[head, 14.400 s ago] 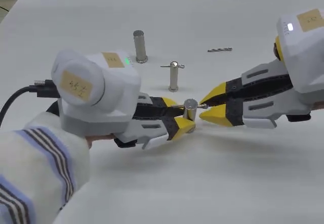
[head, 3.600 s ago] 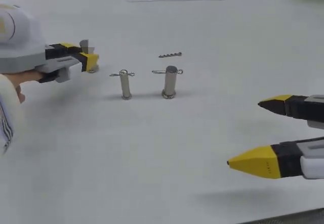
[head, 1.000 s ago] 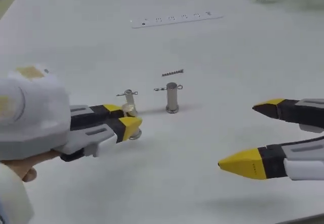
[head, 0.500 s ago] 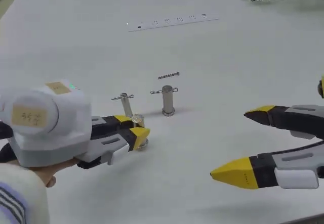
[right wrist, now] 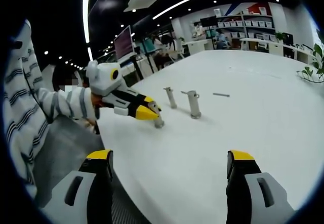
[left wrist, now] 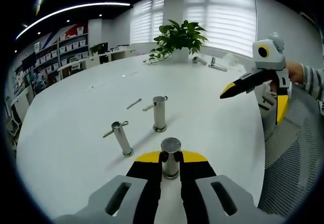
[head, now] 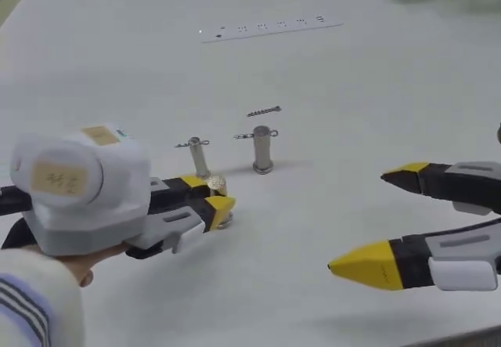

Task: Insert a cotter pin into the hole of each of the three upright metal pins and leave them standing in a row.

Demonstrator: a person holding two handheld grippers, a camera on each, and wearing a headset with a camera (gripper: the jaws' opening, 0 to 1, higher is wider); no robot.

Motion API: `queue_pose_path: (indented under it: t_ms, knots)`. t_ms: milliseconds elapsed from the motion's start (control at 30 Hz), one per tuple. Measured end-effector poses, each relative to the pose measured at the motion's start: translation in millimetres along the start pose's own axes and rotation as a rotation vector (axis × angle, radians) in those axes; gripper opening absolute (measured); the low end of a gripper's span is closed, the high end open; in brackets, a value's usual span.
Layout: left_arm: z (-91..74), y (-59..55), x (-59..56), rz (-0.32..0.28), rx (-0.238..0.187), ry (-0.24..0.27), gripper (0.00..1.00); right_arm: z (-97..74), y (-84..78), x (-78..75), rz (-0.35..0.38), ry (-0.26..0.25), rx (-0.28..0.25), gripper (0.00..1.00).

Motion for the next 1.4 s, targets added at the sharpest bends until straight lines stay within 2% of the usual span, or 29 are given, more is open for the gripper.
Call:
queue_pose_path:
  t_ms: [133,467,600,700,733,800,933,1167,1233,1333,1400]
  knots:
    - [-1.3,-1.2,0.2,-0.016,0.001,0.006,0.11,0.8,-1.9,1.4,0.005,-0.001,0.001,0.94]
    - [-1.5,-0.8,-0.6,-0.014,0.008,0.014,0.12,1.9,-1.5,3.8,0.002,0.002,0.004,0.94]
    - [-1.7,-0.8,-1.6,0.000,0.003,0.021,0.12,1.8,0.0,3.8,0.003,0.000,-0.002,0.94]
    - [-3.1,2.6,-2.2,0.042,-0.018,0.015,0.13,1.5,0.3,3.5,0.001,-0.003,-0.001,0.94]
    - [-4.2,5.7,-2.2,0.052,-0.039,0.010,0.16,1.1,0.3,3.6,0.001,-0.003,0.000,0.94]
    - [-7.2,7.9,-1.3,0.031,-0.045,0.002,0.25,0.5,0.3,3.4,0.002,-0.003,-0.001,0.94]
    - [-15.2,9.6,0.2,0.053,-0.055,-0.004,0.41,0.0,0.0,2.8,0.007,-0.004,0.000,0.94]
    - [-34.4,-0.8,0.8,0.031,-0.022,-0.040,0.63,0.0,0.3,1.2,0.008,-0.003,0.005,0.94]
    - [-40.1,-3.8,-0.6,0.033,-0.014,-0.049,0.72,-0.1,0.5,0.6,0.006,-0.004,0.008,0.94]
    - [-46.1,-7.0,-3.8,-0.005,-0.023,-0.060,0.88,-0.2,1.2,-0.6,0.011,-0.006,0.007,0.94]
    - [-50.3,-7.5,-7.0,-0.005,-0.037,-0.069,0.94,-0.5,2.2,-1.6,0.017,-0.007,0.005,0.94]
Point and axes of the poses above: the centre of the closed fingertips' face, and the gripper's own axes: z roughly forward along the fingers, x roughly to its left, y roughly out of its top, the point moved 6 cm from there along -z, roughly backward along the fingers, and after that the axes turned 8 degrees about -x, right-handed, at the moved point
